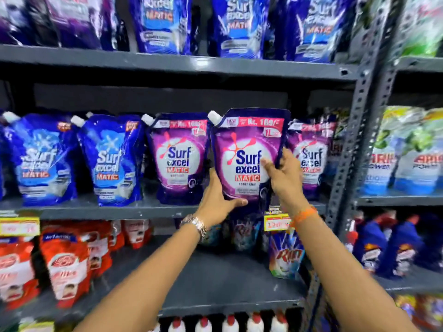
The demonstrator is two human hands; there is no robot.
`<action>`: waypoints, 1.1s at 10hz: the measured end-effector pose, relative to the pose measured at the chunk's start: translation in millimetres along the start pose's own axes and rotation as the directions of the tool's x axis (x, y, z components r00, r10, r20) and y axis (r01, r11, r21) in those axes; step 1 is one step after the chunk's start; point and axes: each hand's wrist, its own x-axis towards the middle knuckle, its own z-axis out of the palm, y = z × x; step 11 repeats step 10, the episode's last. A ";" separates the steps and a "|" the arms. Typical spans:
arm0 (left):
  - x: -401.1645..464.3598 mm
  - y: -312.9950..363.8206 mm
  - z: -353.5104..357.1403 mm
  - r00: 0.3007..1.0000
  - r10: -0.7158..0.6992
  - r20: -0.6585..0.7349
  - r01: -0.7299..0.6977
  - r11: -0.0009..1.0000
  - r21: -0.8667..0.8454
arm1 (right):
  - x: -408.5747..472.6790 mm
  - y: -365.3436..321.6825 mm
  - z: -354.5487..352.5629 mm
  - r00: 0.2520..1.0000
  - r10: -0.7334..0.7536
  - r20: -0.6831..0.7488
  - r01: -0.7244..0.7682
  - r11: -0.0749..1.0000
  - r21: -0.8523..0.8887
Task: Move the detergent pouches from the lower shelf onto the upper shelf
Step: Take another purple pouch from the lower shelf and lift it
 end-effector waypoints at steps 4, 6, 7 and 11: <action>68.0 -19.6 18.0 0.979 -0.178 0.098 0.182 0.983 -0.029 | 61.3 37.5 7.2 0.998 0.063 0.027 -0.063 0.998 -0.025; 77.0 -27.8 18.7 0.983 -0.153 0.099 0.155 0.988 -0.017 | 67.8 43.2 9.6 0.997 0.078 0.014 -0.077 0.996 -0.050; 79.9 -30.2 18.3 0.980 -0.163 0.111 0.165 0.986 -0.010 | 67.7 43.8 9.6 0.997 0.069 0.028 -0.068 0.997 -0.035; 19.7 -4.4 -3.4 0.995 -0.099 0.027 0.098 0.994 0.050 | 26.9 5.2 -32.4 0.988 0.126 -0.086 -0.117 0.988 0.106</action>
